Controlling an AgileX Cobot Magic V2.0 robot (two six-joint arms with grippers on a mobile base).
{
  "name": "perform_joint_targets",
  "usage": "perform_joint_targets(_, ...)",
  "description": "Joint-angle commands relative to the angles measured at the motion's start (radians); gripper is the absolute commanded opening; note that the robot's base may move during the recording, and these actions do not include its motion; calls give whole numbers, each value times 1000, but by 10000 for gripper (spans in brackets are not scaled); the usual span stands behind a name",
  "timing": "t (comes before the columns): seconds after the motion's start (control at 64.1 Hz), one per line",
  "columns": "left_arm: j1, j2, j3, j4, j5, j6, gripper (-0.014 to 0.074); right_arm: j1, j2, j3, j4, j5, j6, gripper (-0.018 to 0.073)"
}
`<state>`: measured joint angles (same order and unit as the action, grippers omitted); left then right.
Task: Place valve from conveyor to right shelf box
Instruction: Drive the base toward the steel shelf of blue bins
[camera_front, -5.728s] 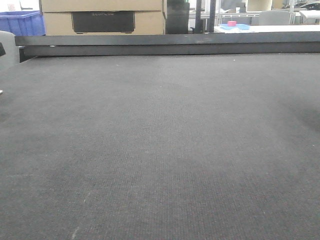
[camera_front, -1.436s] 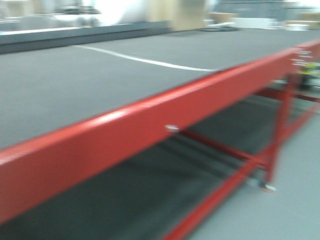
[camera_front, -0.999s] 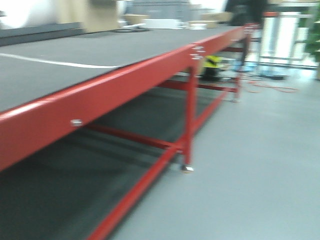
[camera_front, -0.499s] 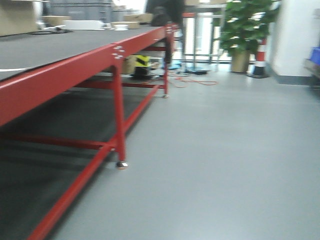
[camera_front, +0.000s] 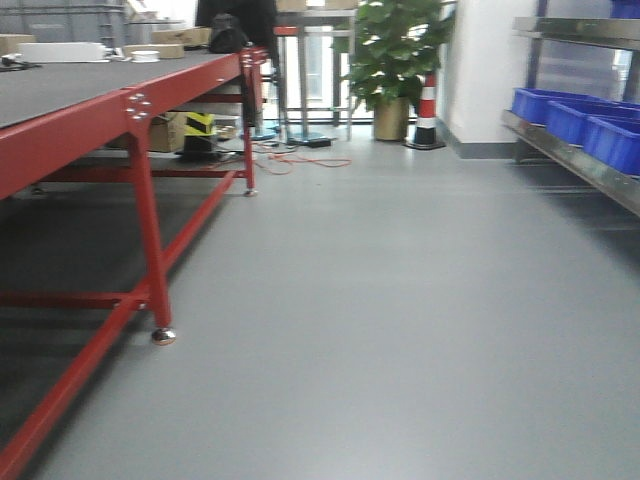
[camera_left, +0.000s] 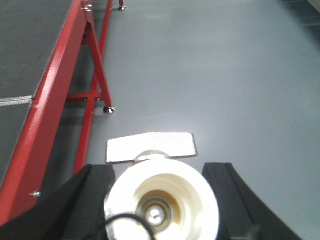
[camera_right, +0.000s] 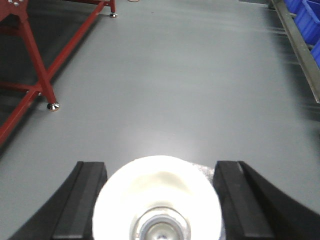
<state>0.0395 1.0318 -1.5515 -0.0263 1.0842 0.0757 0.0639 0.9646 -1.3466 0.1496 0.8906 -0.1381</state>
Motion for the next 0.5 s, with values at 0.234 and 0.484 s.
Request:
perform_joint_targets(0.234, -4, -11, -9, -7, -55, -7, -111, -3, -10, -15, -4, -77, -1, -154)
perform_joint_targets(0.484, -4, -11, -9, -7, -55, -7, -111, -3, -10, -15, -4, -77, -1, -154)
